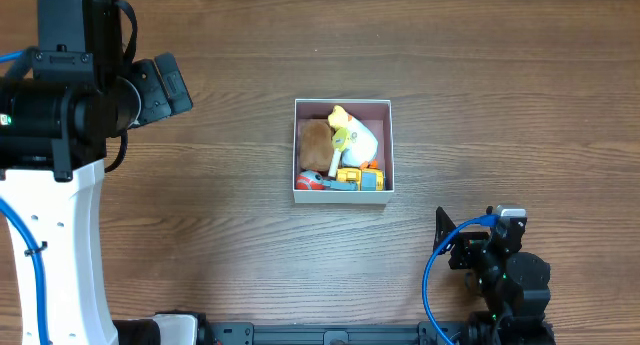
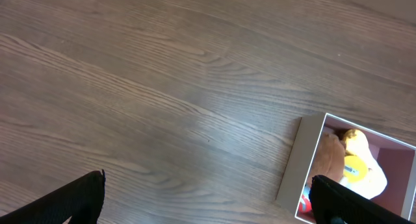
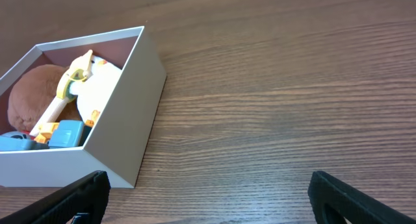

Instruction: Pack container

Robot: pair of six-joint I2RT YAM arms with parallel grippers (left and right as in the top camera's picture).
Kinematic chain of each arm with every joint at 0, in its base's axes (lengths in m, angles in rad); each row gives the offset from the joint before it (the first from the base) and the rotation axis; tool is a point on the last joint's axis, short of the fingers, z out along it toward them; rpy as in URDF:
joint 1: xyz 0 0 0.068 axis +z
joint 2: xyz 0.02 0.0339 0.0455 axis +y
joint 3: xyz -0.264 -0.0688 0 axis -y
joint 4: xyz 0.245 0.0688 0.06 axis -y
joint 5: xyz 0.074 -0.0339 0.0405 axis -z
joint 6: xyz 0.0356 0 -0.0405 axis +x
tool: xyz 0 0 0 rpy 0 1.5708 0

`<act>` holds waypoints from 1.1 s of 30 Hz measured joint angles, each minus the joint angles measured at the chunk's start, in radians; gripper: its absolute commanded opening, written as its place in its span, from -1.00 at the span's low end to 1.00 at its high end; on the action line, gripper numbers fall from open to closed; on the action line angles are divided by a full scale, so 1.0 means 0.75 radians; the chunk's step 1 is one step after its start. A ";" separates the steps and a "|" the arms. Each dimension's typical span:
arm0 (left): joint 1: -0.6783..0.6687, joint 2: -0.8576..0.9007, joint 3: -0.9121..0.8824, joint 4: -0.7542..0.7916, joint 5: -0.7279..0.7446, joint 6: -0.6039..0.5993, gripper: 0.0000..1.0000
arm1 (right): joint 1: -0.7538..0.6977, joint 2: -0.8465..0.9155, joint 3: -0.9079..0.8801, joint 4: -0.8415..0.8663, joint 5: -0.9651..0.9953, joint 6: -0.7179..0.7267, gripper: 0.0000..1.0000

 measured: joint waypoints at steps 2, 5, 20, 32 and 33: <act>0.000 0.000 0.000 0.000 0.000 0.000 1.00 | 0.000 0.000 0.000 0.001 0.000 -0.001 1.00; 0.000 0.000 0.000 -0.001 0.000 0.000 1.00 | 0.000 0.000 0.000 0.000 -0.001 0.000 1.00; 0.000 0.000 0.000 -0.001 0.000 0.000 1.00 | -0.001 0.000 0.000 0.001 0.000 0.000 1.00; 0.000 -0.015 -0.008 0.003 0.000 0.000 1.00 | 0.000 0.000 0.000 0.000 0.000 0.000 1.00; 0.000 -0.037 -0.031 0.010 0.000 0.000 1.00 | 0.000 0.000 0.000 0.000 0.000 -0.001 1.00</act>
